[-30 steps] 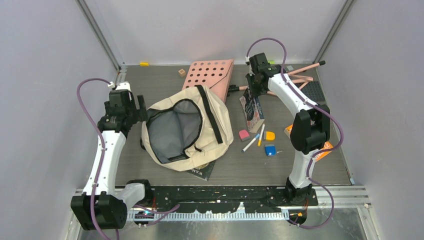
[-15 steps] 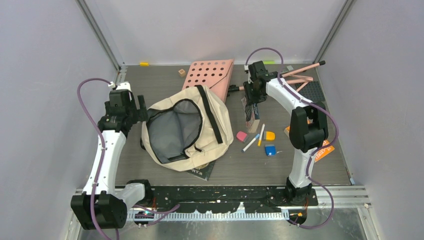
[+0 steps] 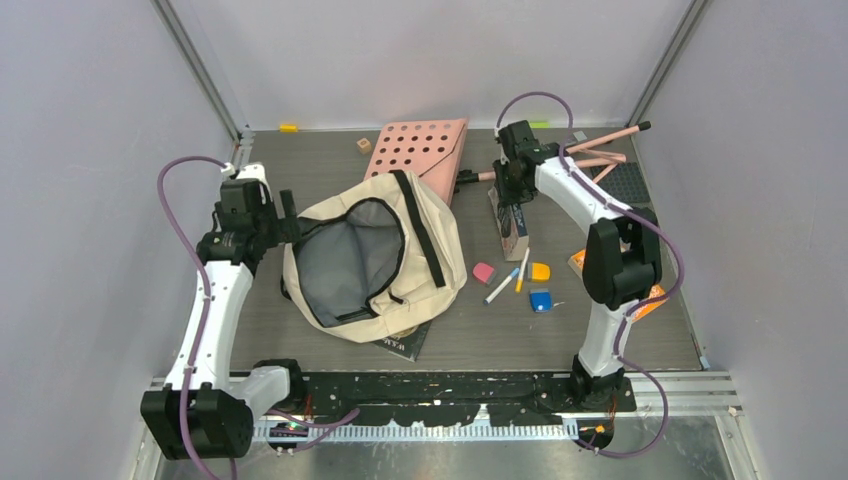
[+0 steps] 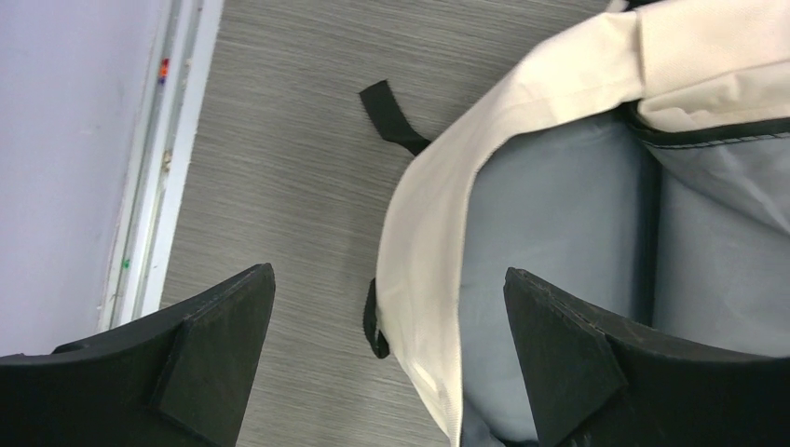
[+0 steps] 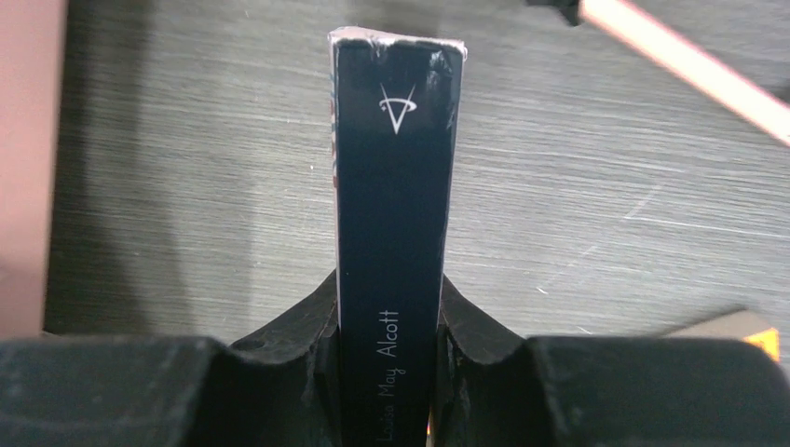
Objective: Pack the student bag
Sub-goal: Pick up the book from the center of the board.
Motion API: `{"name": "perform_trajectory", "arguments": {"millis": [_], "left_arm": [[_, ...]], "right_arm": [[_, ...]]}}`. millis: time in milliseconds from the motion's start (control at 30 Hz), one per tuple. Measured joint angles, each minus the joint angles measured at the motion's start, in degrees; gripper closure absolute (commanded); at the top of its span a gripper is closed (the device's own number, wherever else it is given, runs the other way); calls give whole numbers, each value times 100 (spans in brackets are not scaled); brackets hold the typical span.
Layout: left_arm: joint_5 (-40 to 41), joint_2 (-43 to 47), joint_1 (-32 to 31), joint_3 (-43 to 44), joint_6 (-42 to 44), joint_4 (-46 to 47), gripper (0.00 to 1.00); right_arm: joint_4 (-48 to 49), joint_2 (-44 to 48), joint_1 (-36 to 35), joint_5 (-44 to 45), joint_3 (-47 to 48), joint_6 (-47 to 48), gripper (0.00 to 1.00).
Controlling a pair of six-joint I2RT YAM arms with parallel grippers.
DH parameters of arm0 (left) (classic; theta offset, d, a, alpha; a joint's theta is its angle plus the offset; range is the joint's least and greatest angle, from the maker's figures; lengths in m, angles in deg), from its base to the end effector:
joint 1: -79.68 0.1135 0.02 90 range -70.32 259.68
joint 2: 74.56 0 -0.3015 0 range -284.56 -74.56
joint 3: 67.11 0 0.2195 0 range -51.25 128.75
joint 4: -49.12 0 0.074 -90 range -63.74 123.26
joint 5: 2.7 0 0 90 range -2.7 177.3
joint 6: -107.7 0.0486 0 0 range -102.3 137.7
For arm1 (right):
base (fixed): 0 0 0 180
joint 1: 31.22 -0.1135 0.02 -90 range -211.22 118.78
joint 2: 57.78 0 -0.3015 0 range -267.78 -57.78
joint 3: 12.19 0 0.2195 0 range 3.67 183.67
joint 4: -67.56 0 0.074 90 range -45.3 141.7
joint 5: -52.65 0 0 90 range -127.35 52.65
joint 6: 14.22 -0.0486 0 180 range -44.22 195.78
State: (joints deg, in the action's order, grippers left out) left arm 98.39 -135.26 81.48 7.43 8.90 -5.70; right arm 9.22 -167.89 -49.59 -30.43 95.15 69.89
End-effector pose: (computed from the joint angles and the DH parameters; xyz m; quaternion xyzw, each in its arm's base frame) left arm 0.1771 0.0149 0.3491 -0.1236 0.8981 0.0625 0.4175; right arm 0.3833 0.1211 0.2790 -0.0901 0.9625 -0.0048 0.2557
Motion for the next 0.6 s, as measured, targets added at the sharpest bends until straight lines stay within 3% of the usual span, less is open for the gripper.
{"name": "perform_trajectory", "arguments": {"millis": [300, 433, 600], "left_arm": [[-1132, 420, -114, 20, -131, 221, 0], [-2288, 560, -363, 55, -564, 398, 1], [-3611, 881, -1043, -166, -1351, 1134, 1]], "right_arm": [[179, 2094, -7, -68, -11, -391, 99], [942, 3329, -57, -706, -280, -857, 99], [2210, 4072, -216, -1770, -1056, -1711, 99]]}}
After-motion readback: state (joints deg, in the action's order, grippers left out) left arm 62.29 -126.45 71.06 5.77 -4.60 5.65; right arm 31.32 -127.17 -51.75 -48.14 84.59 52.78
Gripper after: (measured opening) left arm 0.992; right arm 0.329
